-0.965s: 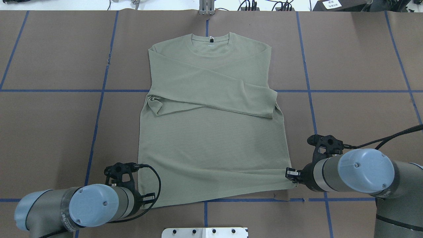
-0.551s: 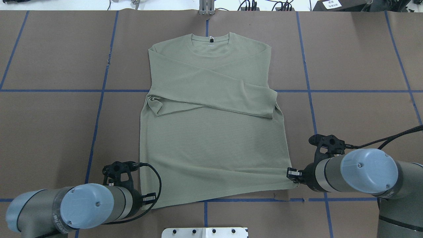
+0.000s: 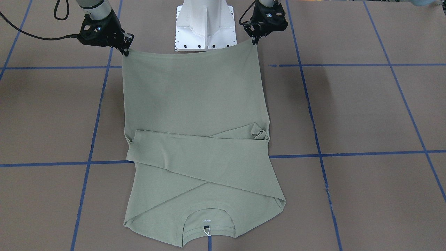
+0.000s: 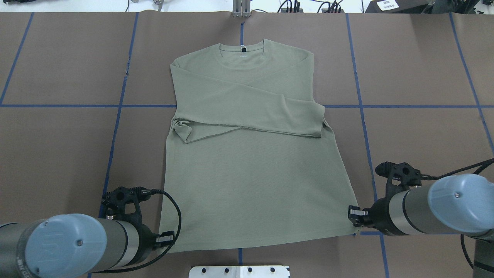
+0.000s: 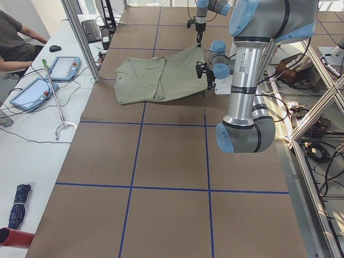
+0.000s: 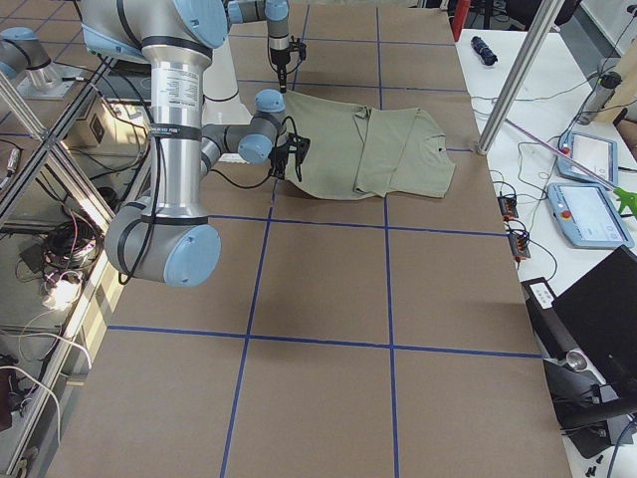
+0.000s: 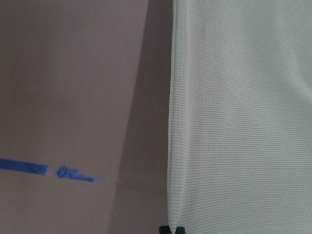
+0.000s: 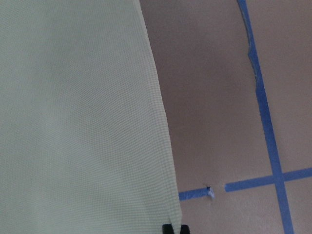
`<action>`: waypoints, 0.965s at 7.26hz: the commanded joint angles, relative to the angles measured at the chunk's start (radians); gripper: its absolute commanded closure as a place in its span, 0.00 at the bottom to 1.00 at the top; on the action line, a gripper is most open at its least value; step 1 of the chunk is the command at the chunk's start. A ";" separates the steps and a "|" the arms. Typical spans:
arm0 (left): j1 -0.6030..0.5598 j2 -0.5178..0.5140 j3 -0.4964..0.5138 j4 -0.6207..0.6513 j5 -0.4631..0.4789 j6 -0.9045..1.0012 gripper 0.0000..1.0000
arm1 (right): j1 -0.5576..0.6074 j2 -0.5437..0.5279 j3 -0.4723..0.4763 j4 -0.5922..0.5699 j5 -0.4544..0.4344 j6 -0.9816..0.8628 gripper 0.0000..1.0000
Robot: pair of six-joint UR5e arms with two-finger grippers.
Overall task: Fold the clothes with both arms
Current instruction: 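Grasp both near hem corners with the left and right grippers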
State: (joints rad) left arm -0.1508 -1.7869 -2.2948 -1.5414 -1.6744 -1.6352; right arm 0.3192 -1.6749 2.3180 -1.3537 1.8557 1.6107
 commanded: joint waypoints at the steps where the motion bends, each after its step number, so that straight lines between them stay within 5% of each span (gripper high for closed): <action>1: 0.067 -0.003 -0.104 0.045 -0.019 -0.002 1.00 | -0.026 -0.060 0.093 -0.005 0.122 0.003 1.00; 4: 0.210 -0.008 -0.248 0.150 -0.018 -0.028 1.00 | -0.054 -0.127 0.188 -0.005 0.241 0.024 1.00; 7: 0.081 -0.011 -0.227 0.156 -0.021 0.020 1.00 | 0.099 -0.042 0.114 -0.001 0.235 0.014 1.00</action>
State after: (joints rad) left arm 0.0000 -1.7935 -2.5293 -1.3883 -1.6934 -1.6462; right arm 0.3402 -1.7732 2.4774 -1.3564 2.0916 1.6292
